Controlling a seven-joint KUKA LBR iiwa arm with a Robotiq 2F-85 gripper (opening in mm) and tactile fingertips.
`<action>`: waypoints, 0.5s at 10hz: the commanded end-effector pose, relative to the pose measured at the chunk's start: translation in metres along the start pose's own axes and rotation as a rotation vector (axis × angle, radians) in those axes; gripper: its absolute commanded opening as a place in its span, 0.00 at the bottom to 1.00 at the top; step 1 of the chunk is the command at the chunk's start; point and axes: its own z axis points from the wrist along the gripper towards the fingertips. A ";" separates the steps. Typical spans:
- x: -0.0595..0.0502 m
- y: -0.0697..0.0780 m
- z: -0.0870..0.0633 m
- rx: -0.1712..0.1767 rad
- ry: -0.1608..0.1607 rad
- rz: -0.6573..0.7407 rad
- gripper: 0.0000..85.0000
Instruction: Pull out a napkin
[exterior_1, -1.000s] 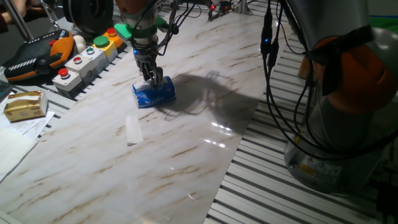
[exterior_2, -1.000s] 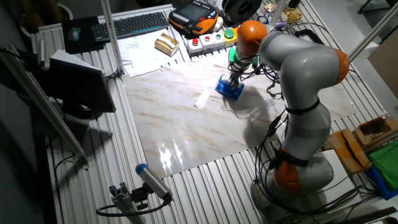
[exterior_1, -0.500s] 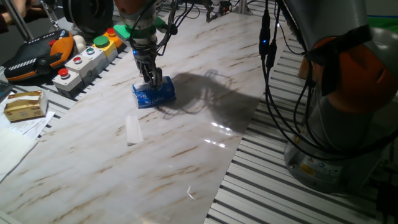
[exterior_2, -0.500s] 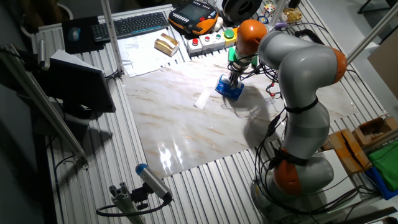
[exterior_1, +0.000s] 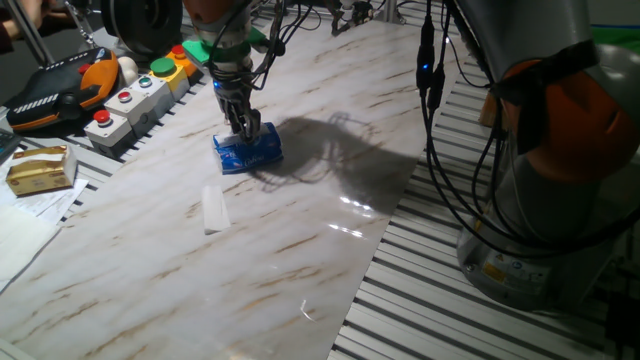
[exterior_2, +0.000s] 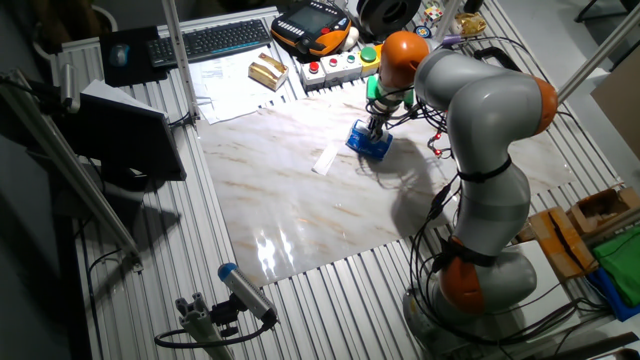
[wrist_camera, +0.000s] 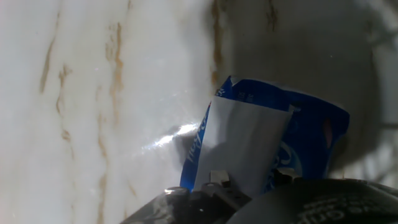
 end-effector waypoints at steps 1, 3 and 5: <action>0.000 0.000 0.000 0.000 0.000 0.000 0.50; 0.000 0.000 0.000 -0.001 0.001 -0.005 0.47; 0.000 0.000 0.000 -0.010 0.001 -0.011 0.43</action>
